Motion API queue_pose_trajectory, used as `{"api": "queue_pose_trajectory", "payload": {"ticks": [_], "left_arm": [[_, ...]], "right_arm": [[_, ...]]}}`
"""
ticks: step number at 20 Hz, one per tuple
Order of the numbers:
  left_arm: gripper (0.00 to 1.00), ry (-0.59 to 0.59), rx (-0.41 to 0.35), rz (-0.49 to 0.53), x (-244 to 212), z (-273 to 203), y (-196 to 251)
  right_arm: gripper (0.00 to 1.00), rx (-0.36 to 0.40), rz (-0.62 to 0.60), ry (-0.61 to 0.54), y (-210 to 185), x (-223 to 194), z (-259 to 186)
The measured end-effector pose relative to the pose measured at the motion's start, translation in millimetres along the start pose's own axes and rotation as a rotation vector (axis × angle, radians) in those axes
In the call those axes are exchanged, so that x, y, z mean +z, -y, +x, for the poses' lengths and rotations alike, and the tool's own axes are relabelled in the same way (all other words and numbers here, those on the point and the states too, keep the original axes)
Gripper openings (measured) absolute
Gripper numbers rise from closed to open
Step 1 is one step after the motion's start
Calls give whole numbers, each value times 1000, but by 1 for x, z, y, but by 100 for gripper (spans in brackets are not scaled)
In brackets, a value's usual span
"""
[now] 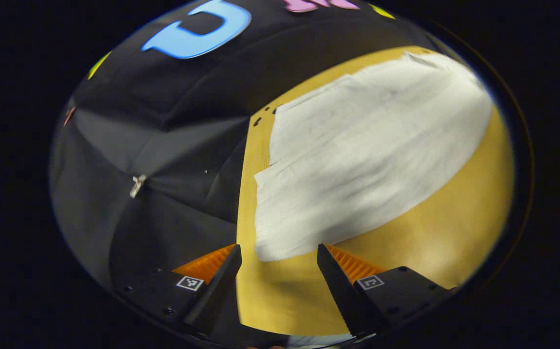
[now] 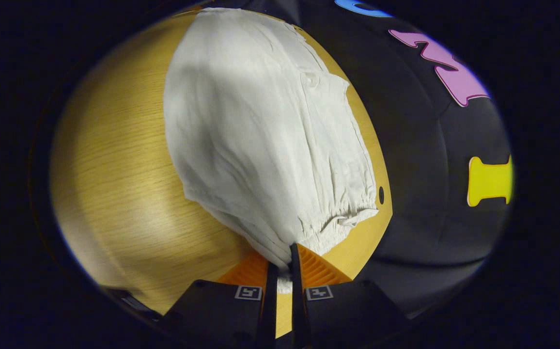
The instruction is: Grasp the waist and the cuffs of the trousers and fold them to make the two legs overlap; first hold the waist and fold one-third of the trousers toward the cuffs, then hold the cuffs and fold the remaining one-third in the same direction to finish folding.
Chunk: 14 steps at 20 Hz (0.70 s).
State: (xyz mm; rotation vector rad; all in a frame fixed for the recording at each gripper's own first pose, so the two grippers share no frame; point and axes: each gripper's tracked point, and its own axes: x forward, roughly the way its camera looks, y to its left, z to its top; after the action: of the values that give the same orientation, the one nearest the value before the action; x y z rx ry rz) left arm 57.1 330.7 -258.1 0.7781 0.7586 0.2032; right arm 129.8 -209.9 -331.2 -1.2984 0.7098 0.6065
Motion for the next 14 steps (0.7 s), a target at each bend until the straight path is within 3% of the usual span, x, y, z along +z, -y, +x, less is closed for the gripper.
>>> {"api": "queue_pose_trajectory", "payload": {"ticks": [1,3,6,7,8,10,12,14], "left_arm": [[98,-35,-9,97,-14,11,-2],[98,-11,-5,278,-11,21,-11],[93,88,-75,661,4,29,-4],[85,139,-73,810,15,36,-2],[79,154,-71,865,21,43,-1],[72,133,-91,843,16,34,2],[64,87,-186,775,5,32,8],[64,65,-246,782,-2,36,2]], "right_arm": [[11,41,2,13,-1,1,4],[9,64,-10,22,-1,2,1],[8,28,-84,29,-1,2,1],[8,17,-104,30,-1,1,2],[8,9,-114,28,0,1,2],[8,8,-98,8,0,0,2],[9,29,-54,-11,1,0,2],[8,33,-48,-8,1,1,2]]}}
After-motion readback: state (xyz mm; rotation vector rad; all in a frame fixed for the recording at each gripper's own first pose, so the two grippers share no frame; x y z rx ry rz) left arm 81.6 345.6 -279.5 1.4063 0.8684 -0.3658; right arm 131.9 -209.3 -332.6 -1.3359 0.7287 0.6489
